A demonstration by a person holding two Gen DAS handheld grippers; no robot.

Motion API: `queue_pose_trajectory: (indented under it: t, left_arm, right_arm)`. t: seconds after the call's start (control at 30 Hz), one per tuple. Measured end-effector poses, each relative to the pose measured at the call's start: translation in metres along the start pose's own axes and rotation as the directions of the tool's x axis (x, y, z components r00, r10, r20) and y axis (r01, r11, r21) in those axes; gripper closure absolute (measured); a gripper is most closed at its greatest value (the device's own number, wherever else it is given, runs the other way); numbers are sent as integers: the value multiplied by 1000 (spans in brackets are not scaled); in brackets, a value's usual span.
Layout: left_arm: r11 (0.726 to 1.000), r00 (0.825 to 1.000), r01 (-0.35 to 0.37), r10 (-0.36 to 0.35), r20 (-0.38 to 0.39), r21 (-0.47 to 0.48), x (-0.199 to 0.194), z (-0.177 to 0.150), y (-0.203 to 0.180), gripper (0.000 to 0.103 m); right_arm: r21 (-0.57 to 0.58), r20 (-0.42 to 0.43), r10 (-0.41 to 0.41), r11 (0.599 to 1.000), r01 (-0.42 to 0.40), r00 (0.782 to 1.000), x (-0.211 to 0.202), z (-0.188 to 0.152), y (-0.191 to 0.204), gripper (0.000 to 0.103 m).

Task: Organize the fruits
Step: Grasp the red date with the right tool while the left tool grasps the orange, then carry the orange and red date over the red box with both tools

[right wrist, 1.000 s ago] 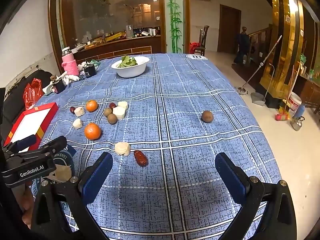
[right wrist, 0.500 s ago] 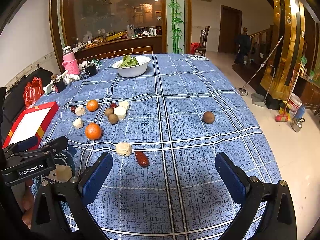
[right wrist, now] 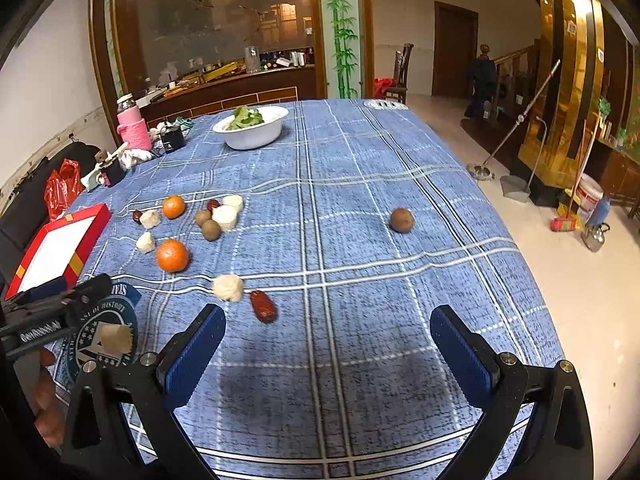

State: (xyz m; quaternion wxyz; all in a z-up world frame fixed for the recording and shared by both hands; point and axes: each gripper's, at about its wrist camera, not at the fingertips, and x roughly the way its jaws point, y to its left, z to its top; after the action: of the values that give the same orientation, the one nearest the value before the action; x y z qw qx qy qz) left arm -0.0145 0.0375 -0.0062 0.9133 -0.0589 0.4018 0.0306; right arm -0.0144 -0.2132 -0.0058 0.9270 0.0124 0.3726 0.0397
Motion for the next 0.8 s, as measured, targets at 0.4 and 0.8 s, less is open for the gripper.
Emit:
queue_pose_trajectory:
  t: [0.4,0.8]
  left_arm:
    - [999,998,33,-33,-60,-5,10,-5,16,0]
    - [992,996,68,-60,-72,104,25,11,-23,0]
  right_arm:
    - [-47,-165,113,991,-122,980,51,3,27,59]
    - [-96,-223,146,981,-171,964,72,8,37,86]
